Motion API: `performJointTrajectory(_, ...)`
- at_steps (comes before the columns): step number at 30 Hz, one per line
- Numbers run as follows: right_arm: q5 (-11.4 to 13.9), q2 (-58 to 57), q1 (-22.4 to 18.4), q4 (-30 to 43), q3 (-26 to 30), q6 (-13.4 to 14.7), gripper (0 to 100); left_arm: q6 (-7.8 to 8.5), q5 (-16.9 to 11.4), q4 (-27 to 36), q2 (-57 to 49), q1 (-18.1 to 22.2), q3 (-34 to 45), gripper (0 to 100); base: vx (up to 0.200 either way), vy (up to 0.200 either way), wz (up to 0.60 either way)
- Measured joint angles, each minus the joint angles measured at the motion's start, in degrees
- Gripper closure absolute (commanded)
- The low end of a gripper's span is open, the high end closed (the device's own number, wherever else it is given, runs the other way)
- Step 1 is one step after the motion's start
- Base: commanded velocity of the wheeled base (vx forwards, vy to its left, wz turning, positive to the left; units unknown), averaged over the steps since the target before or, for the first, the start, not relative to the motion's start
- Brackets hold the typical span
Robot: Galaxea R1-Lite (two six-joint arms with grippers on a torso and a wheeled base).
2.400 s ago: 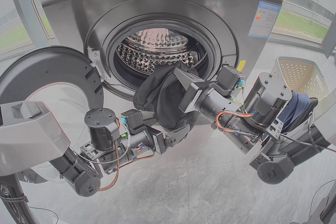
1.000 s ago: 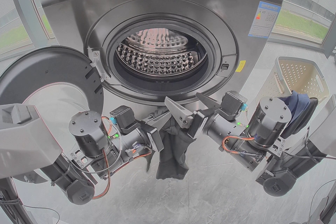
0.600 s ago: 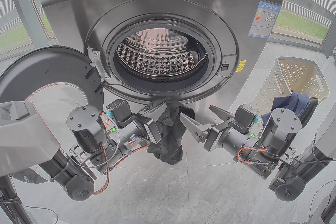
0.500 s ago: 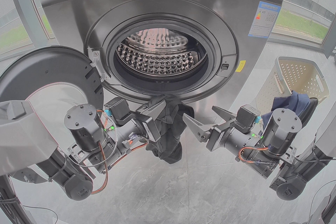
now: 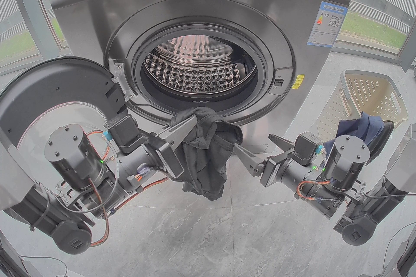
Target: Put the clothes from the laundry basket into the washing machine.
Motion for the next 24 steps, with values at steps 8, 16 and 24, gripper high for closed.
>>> performJointTrajectory(8,-0.1,0.6,-0.2,0.0,2.1,-1.2,0,0.52,-0.3,-0.1,-2.7,-1.2,2.3,100,0.0,0.0,0.0)
performJointTrajectory(16,-0.2,1.8,-0.3,-0.1,4.0,-1.1,0,0.45,-0.1,-0.1,-2.9,-1.5,2.1,100,0.0,0.0,0.0)
performJointTrajectory(24,0.3,2.7,1.6,-3.4,6.4,-2.1,0,0.04,0.1,-0.1,-3.2,-1.0,0.7,100,0.0,0.0,0.0)
